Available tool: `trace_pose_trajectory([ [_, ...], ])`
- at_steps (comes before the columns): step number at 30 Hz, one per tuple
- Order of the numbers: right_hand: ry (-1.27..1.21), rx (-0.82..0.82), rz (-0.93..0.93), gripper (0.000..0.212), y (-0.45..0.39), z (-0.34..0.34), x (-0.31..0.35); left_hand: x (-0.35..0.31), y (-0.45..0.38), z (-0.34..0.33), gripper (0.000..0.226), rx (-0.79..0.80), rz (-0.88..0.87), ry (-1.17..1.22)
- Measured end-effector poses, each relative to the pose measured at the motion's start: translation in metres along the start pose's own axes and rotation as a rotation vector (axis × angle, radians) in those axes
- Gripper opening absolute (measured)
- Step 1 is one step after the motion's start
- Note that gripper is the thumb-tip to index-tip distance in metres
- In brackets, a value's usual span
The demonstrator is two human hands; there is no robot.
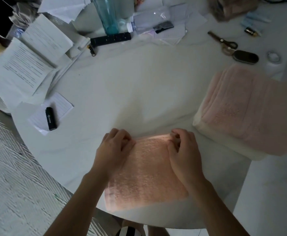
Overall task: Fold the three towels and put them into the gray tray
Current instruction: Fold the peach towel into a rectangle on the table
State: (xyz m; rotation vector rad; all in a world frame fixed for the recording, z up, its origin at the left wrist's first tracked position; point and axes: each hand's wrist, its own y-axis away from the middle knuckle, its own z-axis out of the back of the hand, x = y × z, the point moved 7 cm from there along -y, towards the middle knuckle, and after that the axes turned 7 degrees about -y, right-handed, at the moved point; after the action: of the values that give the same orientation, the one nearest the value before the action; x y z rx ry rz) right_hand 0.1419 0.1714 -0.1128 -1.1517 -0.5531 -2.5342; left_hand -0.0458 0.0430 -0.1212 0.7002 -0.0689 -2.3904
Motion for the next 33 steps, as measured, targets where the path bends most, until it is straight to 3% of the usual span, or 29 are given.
trace_pose_trajectory([
  [4, 0.063, 0.109, -0.169, 0.049, 0.030, 0.009, -0.019, 0.022, 0.017, 0.006, 0.027, 0.001, 0.154, 0.058],
  [9, -0.039, 0.342, -0.423, 0.059, 0.079, 0.020, -0.039, 0.049, 0.076, 0.005, 0.065, 0.243, 0.549, 0.271],
  [13, -0.076, 0.437, -0.497, 0.053, 0.093, 0.016, -0.040, 0.047, 0.123, -0.011, 0.069, 0.407, 0.805, 0.546],
  [16, -0.118, 0.479, -0.528, 0.048, 0.092, 0.014, -0.038, 0.034, 0.138, -0.018, 0.060, 0.408, 0.878, 0.735],
  [21, -0.291, 0.459, -0.598, 0.035, 0.089, 0.023, -0.028, 0.018, 0.130, -0.014, 0.055, 0.403, 0.779, 0.848],
  [26, -0.262, 0.479, -0.447, 0.021, 0.082, 0.059, 0.012, 0.001, 0.101, 0.014, 0.055, 0.324, 0.738, 0.888],
  [28, -0.315, 0.419, -0.355, 0.015, 0.072, 0.090, 0.038, -0.029, 0.071, 0.049, 0.059, 0.238, 0.571, 0.904],
  [30, -0.405, 0.232, -0.293, 0.015, 0.053, 0.136, 0.056, -0.083, 0.031, 0.085, 0.053, 0.213, 0.325, 0.983],
  [33, -0.571, -0.052, -0.265, 0.040, 0.027, 0.212, 0.061, -0.178, -0.026, 0.115, 0.050, 0.290, -0.006, 1.024],
])
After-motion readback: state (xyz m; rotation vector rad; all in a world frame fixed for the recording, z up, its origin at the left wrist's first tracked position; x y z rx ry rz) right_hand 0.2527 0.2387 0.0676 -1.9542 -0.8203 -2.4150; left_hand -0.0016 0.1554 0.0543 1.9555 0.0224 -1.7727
